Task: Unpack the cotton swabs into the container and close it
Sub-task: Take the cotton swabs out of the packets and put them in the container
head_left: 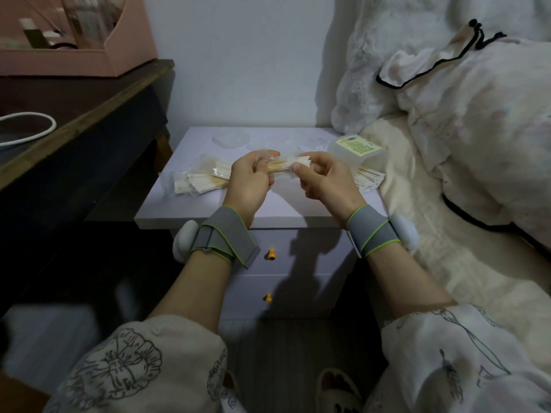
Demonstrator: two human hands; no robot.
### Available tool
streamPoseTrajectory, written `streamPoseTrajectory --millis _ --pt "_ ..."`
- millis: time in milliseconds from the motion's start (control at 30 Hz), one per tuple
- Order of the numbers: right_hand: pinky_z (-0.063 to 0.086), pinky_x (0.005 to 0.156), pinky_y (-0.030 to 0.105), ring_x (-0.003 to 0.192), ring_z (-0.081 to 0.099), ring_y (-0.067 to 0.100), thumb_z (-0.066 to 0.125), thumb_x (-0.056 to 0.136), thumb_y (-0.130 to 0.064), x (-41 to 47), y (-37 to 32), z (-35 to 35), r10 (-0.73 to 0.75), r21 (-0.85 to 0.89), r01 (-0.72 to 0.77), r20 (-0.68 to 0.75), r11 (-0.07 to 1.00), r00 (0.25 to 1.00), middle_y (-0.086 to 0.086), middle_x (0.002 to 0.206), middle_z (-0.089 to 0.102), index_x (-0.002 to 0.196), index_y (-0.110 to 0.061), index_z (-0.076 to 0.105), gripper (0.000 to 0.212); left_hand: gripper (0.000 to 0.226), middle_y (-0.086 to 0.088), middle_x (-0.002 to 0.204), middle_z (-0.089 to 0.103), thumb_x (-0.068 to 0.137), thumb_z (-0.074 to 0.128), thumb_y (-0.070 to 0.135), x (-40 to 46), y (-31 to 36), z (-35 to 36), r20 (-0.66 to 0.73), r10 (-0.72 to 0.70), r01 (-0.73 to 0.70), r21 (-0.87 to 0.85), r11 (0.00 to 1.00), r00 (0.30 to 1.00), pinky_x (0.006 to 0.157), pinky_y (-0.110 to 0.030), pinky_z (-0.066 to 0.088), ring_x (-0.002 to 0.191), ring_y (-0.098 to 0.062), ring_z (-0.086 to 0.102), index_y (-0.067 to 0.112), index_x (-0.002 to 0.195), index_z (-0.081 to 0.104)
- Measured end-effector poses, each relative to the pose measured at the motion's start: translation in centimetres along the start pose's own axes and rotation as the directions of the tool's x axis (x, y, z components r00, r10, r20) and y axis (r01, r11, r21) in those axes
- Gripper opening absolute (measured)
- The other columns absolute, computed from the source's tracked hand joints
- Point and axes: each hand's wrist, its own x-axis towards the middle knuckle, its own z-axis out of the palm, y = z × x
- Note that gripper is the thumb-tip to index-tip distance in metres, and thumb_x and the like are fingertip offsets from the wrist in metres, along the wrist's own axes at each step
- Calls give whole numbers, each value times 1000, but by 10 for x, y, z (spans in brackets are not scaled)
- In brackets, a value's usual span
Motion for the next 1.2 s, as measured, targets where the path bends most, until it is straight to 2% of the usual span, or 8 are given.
streamPoseTrajectory --millis 267,367,467,533,667,833,1067,1200 --pt "36 47 20 52 41 12 60 85 -3 -1 0 0 -74 -117 71 -23 991 997 1 63 47 95 -10 55 14 19 -6 73 53 98 30 13 -9 8 9 75 -37 29 101 994 997 52 -22 36 56 -14 45 14 98 49" --pt "33 46 20 48 39 10 55 88 -7 -1 -1 -1 -77 -70 74 -42 995 996 1 59 45 86 -12 55 5 21 -19 100 55 100 28 19 -10 1 10 89 4 -22 203 979 996 79 -38 46 81 -27 54 11 109 45" --pt "32 50 25 46 39 13 51 92 -28 4 5 2 -108 -112 90 -163 990 981 -7 46 44 64 -22 51 29 25 -7 101 50 102 24 22 -12 0 12 138 31 -65 252 966 990 95 -41 42 95 -25 50 11 114 43" --pt "30 56 27 48 38 15 46 89 -38 11 10 2 -125 -132 93 -266 987 956 -11 36 42 48 -25 48 44 22 -3 99 48 102 24 23 -14 3 16 171 47 -83 212 974 984 92 -39 41 91 -20 48 14 108 42" --pt "29 60 29 54 35 21 43 75 -53 19 11 3 -104 -142 58 -348 988 932 -12 36 40 42 -31 52 41 19 -1 95 48 102 23 22 -13 6 20 192 45 -78 166 983 980 84 -33 39 85 -17 46 16 104 41" --pt "34 65 36 56 40 23 48 69 -58 21 16 -1 -114 -147 67 -338 987 934 -6 45 44 42 -31 52 39 18 7 73 42 103 24 18 -17 12 19 272 2 -26 82 996 962 56 -3 37 62 0 42 11 100 41" --pt "25 51 23 36 32 5 51 91 -29 24 17 -22 -58 20 70 -359 997 932 -11 30 39 37 -24 56 55 26 3 65 37 96 35 17 -1 7 20 104 -38 30 79 996 994 52 -25 26 58 -11 34 25 75 46" --pt "27 56 23 43 36 10 52 86 -35 26 19 -34 -76 0 84 -439 996 895 -11 31 42 39 -27 59 48 22 3 66 38 94 38 16 -1 7 33 112 -91 82 85 993 990 51 -25 26 56 -11 34 24 75 46"
